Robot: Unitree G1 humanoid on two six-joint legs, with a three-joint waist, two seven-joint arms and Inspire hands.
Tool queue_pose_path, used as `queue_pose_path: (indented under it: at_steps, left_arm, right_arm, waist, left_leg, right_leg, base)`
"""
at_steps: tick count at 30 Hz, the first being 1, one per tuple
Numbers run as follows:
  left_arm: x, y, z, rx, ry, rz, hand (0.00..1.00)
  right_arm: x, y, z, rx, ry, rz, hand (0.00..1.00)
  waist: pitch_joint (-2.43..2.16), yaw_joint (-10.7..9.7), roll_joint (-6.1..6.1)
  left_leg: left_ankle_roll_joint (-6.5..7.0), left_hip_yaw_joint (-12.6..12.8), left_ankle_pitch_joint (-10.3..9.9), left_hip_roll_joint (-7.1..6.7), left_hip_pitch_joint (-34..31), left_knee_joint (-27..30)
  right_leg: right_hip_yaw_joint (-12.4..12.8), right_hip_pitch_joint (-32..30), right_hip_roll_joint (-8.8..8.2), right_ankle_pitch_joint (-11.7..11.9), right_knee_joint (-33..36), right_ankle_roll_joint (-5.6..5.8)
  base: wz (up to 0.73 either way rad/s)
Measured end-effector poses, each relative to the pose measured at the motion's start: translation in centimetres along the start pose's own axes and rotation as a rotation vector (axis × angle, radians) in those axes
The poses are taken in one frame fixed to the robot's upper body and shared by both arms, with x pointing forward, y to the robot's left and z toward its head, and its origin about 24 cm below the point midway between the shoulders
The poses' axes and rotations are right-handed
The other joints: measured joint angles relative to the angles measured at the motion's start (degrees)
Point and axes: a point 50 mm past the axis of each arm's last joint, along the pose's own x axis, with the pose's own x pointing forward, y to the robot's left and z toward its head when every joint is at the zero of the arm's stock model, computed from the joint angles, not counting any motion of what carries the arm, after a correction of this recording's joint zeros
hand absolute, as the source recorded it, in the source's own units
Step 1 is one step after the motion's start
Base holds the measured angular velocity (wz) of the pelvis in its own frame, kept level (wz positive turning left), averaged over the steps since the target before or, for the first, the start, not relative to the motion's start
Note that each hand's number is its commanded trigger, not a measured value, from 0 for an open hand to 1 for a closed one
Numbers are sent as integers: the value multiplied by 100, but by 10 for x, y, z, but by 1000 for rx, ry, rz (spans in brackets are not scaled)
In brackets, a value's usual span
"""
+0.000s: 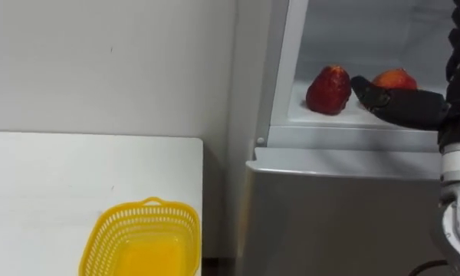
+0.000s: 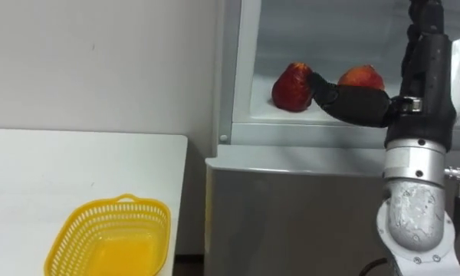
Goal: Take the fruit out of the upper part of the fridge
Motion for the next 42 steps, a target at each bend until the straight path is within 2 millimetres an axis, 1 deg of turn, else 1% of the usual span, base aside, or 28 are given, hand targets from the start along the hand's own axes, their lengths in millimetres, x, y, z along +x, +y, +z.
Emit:
queue_pose_path:
  at_steps: [4,11,17,22,27,30,32,34,36,40,42]
  left_arm:
    - [0,0,0,0,-1,0,0]
    - [0,1,0,11,2,-13,0]
    - [0,2,-1,-9,5,-6,0]
    - [-1,3,-6,-23,18,0,0]
    - [0,7,-3,-21,11,22,0]
    - [0,8,-3,-20,10,26,0]
    - [0,8,-5,-20,16,25,0]
    - [0,9,-5,-19,16,24,0]
    - [-1,10,-3,-19,7,26,0]
    - [-1,11,0,-19,-3,17,0]
    - [-1,12,3,-20,-11,23,0]
  right_arm:
    - [0,-1,0,-5,1,1,0]
    - [2,0,-1,-8,0,1,0]
    - [12,6,-5,-34,8,7,0]
    - [16,13,-6,-48,10,60,0]
    - [15,16,-15,-97,37,130,0]
    - [14,17,-22,-126,72,165,0]
    - [13,19,-24,-133,80,181,0]
    - [13,19,-26,-137,89,192,0]
    - [12,19,-30,-145,109,209,0]
    - [12,20,-31,-150,127,238,0]
    - [12,20,-32,-150,131,253,0]
  waist:
    - [13,36,-26]
    - [12,83,-51]
    - [11,86,-44]
    - [9,107,-28]
    - [9,209,-23]
    - [9,227,-30]
    - [9,228,-30]
    - [11,231,-45]
    - [25,234,-90]
    - [7,235,-128]
    - [-3,241,-145]
  left_leg:
    - [0,-30,0,1,-32,15]
    - [-1,-125,0,-9,-119,44]
    - [0,-135,0,-15,-112,53]
    - [1,-137,1,-15,-92,54]
    - [-1,-137,2,-12,-83,53]
    - [0,-137,2,-13,-84,52]
    - [0,-137,3,-15,-86,53]
    - [0,-139,4,-16,-87,55]
    - [0,-139,4,-15,-101,61]
    - [0,-140,4,-21,-109,62]
    - [0,-141,4,-22,-109,62]
  right_leg:
    - [-67,3,-6,0,3,0]
    - [-104,-26,-4,1,7,-1]
    - [-154,-33,-17,0,4,-1]
    - [-154,-17,-14,0,-4,-1]
    - [-154,-11,-17,1,-6,-1]
    - [-152,-12,-39,1,-4,-1]
    - [-159,-12,-50,1,-3,-1]
    - [-167,-13,-53,1,0,-1]
    - [-172,-26,-54,1,5,-1]
    - [-194,-33,-64,1,9,-1]
    - [-245,-34,-69,0,10,-1]
  base:
    - [4]
    - [6]
    - [0]
    - [0]
    - [0]
    - [0]
    - [0]
    - [0]
    - [0]
    - [0]
    - [0]
